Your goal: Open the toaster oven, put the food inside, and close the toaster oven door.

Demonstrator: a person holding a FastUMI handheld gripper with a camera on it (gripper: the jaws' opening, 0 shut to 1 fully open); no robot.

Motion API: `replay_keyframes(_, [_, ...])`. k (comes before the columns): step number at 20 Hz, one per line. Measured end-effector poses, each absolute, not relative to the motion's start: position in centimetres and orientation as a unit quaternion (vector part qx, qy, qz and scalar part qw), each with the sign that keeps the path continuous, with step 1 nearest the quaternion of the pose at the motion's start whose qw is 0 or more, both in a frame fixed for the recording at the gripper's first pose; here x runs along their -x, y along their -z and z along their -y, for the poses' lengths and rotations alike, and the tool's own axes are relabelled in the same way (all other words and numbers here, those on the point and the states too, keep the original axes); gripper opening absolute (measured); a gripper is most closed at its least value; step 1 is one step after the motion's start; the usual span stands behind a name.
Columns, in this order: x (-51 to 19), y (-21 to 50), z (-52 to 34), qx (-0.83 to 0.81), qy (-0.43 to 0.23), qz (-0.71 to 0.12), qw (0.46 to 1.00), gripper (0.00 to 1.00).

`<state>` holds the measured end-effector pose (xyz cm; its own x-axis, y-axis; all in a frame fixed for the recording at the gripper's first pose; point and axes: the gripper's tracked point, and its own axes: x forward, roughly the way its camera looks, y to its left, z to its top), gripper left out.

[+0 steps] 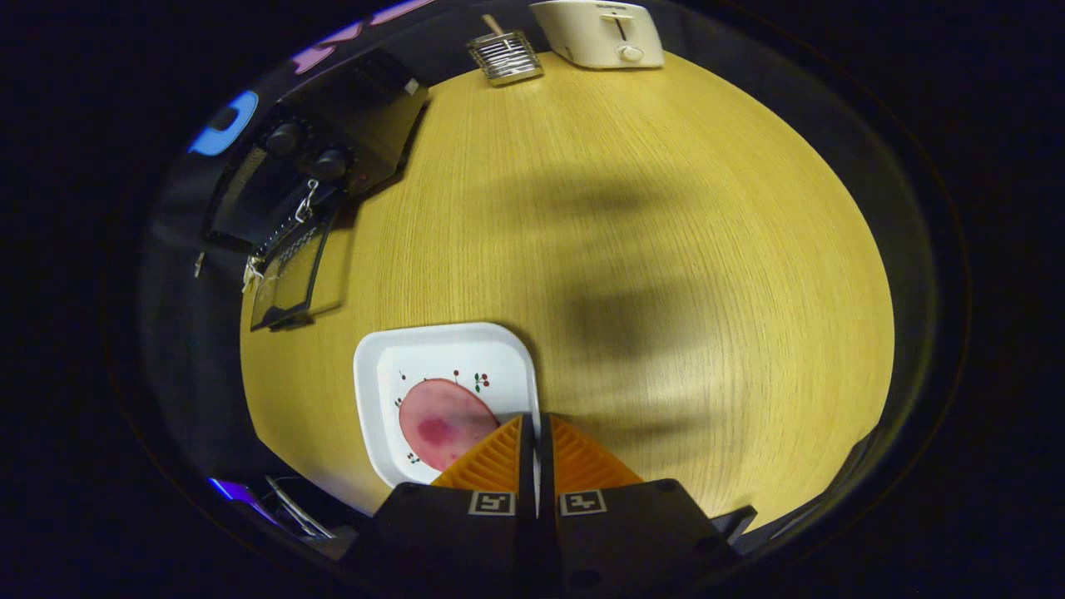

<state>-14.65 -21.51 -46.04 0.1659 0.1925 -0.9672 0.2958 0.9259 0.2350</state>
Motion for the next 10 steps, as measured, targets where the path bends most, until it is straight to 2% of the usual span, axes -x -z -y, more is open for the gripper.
replay_keyframes(10, [16.5,45.3,18.9,-0.439,0.08,-0.586,0.677,0.05])
